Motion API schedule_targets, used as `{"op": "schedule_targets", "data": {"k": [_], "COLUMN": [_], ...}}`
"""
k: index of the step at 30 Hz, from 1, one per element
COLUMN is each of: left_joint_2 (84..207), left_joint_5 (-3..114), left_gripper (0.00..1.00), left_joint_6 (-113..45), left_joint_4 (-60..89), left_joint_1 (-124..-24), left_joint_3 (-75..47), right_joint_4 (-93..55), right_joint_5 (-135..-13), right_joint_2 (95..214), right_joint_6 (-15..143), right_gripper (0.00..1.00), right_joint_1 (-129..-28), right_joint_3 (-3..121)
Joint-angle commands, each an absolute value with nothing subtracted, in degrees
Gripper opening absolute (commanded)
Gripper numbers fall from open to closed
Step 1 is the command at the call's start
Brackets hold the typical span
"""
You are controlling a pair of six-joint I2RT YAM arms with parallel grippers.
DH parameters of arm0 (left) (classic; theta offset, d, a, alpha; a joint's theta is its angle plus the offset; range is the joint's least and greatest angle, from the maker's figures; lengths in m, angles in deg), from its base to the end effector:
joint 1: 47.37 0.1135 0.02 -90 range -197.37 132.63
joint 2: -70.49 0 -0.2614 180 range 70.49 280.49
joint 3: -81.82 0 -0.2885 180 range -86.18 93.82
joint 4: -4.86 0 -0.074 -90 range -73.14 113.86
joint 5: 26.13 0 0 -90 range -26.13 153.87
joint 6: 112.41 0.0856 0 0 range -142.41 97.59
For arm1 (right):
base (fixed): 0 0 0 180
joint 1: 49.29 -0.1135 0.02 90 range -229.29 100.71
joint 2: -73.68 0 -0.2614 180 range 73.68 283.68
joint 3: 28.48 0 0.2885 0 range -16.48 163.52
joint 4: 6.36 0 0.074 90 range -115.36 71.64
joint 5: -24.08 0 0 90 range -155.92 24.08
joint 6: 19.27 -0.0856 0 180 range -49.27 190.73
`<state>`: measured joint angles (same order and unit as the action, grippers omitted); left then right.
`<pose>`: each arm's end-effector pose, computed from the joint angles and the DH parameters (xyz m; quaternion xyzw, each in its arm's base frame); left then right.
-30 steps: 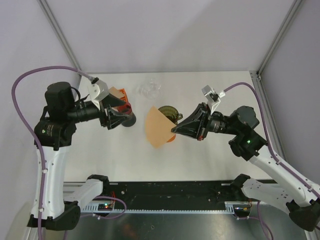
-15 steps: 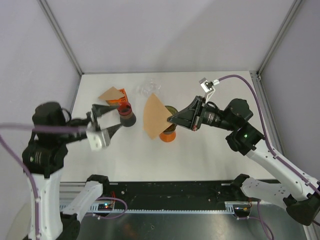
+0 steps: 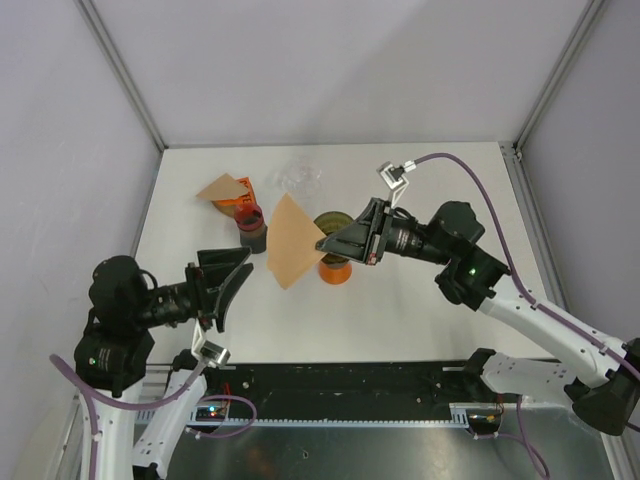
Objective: Place the coffee filter in the dripper
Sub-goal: Place the coffee filter in the coffee dripper.
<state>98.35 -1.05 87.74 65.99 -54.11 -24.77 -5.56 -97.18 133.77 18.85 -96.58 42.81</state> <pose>0.0874 -0.0884 0.4120 0.7425 0.0751 0.1356 0.6517 0.1821 0.2628 0.4267 -0.1849 0.6139 0.6797 0.3561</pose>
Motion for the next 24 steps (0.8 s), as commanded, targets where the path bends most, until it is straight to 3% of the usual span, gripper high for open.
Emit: {"op": "schedule_targets", "data": {"k": [1,8,14,16,21,24], "left_joint_2": [100.37,101.88,102.09,102.06,101.72,101.15], "left_joint_5": [-4.01,-5.5,-6.94,-7.47,-7.15,-7.69], "left_gripper": [0.69,0.65,0.52,0.43,0.07,0.01], "left_joint_6": [112.06,117.81,120.31,121.18,120.76,118.83], "left_joint_4": [60.96,60.41,59.75,59.69,59.5,59.44], "left_joint_1": [-54.35,-54.45,-54.7,-54.8,-54.84,-54.84], "left_joint_3": [-25.05,-27.09,-27.97,-28.12,-28.7,-28.99], "right_joint_4": [-0.13,0.31,2.12,2.67,2.9,2.23], "right_joint_5": [-95.21,-94.34,-95.36,-95.54,-95.68,-95.96], "right_joint_2": [134.48,137.02,140.21,140.76,141.59,141.71], "right_joint_6": [16.87,16.85,16.4,16.28,16.36,16.47], "right_gripper": [0.0,0.0,0.0,0.0,0.0,0.0], "right_joint_1": [-98.94,-100.98,-102.66,-102.78,-102.35,-101.74], "right_joint_3": [44.78,46.15,47.44,47.49,47.51,47.51]}}
